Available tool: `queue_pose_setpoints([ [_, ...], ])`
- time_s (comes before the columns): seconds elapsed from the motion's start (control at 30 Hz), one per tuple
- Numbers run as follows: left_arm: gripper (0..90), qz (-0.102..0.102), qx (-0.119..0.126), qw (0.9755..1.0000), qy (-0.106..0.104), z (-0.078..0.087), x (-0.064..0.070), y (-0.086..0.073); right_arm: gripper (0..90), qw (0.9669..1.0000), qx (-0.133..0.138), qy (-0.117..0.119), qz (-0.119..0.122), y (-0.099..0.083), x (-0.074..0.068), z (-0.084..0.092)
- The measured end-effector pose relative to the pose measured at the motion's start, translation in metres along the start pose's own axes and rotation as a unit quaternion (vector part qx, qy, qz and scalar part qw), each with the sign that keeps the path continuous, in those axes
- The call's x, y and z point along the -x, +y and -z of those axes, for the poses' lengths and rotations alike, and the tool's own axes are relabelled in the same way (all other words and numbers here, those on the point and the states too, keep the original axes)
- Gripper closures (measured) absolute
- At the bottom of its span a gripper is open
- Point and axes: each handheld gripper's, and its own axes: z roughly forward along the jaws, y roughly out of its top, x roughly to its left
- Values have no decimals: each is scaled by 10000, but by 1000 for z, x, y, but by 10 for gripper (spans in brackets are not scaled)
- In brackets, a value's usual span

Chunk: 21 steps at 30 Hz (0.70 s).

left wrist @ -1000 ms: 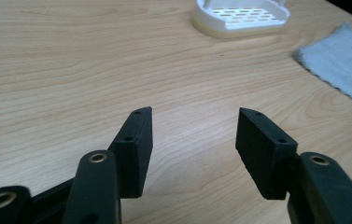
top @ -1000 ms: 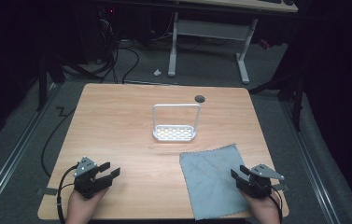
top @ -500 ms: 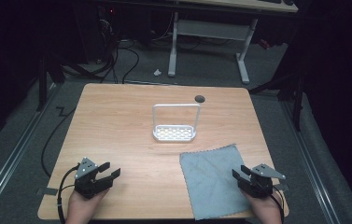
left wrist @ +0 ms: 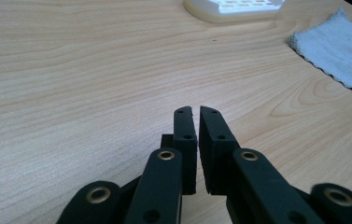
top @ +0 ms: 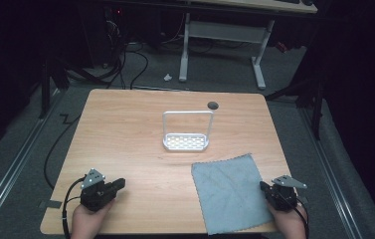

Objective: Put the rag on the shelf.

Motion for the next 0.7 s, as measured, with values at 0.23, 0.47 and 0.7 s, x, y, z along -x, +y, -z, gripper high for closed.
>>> queue_pose_setpoints([
  [0.23,843,23,-14,10000,-88,-1,3,0,900,10000,12,51,84,0,-4,0],
  [0.47,828,-141,-61,9996,-247,-8,21,2,900,9993,1,257,272,2,-17,-2],
  [0.7,809,-289,-163,9985,-433,-17,40,1,900,9971,-38,558,522,6,-40,-4],
])
